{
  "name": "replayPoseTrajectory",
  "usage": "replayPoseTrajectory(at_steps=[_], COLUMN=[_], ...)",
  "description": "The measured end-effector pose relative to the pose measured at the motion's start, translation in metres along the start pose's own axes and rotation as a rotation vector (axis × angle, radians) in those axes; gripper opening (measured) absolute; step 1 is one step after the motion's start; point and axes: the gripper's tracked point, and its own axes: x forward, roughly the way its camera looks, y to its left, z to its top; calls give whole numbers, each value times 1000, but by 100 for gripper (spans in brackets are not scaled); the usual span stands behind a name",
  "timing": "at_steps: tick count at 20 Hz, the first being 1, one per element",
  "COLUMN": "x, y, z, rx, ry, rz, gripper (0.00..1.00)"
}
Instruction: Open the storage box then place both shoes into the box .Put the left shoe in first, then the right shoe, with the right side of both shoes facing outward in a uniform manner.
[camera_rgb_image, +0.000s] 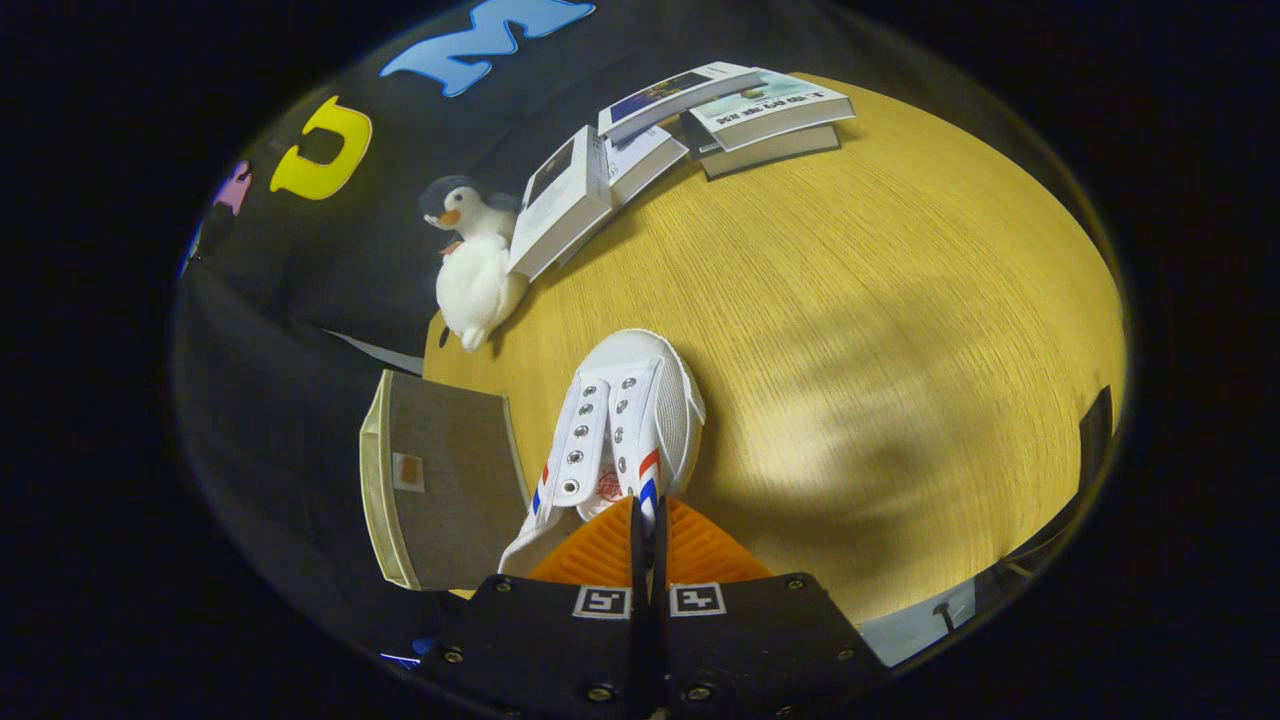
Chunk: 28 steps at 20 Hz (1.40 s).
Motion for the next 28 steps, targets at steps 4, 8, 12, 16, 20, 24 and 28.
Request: replayPoseTrajectory(at_steps=[4, 8, 12, 16, 20, 24, 28], x=[-10, -18, -22, -22, -14, 3, 24], y=[46, 89, 122, 155, 189, 217, 241], z=[8, 13, 13, 9, -2, -17, -33], rx=[-12, -29, -68, -108, -139, -183, -229], ry=[-19, -32, -37, -51, -43, -33, -17], rz=[97, 167, 200, 220, 247, 251, 236], gripper=[0, 0, 0, 0, 0, 0, 0])
